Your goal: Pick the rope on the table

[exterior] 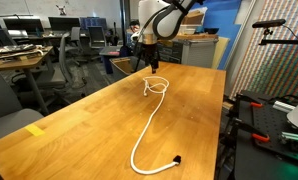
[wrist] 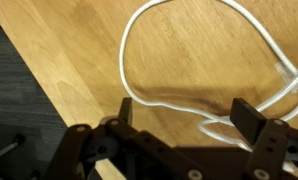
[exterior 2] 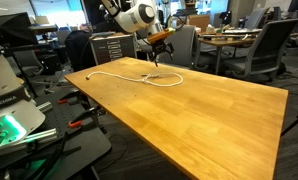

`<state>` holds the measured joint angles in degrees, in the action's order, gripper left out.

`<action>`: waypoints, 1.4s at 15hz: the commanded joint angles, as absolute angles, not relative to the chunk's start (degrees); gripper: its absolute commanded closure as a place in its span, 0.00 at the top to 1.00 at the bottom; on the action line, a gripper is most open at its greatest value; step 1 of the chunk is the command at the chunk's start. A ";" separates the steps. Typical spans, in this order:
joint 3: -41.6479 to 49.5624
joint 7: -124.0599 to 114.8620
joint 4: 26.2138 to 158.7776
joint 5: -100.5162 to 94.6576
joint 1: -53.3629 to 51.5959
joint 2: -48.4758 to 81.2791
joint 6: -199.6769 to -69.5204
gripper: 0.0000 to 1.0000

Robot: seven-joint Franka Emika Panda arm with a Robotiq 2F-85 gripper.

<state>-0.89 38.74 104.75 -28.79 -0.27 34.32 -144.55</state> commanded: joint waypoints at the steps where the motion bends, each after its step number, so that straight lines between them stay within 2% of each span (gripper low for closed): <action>1: -3.19 45.76 105.47 -26.82 2.84 36.45 -147.74 1.00; 17: -7.89 63.59 103.25 -18.40 5.31 38.52 -147.15 1.00; 21: -9.10 64.67 101.90 -15.42 4.95 39.41 -146.21 0.95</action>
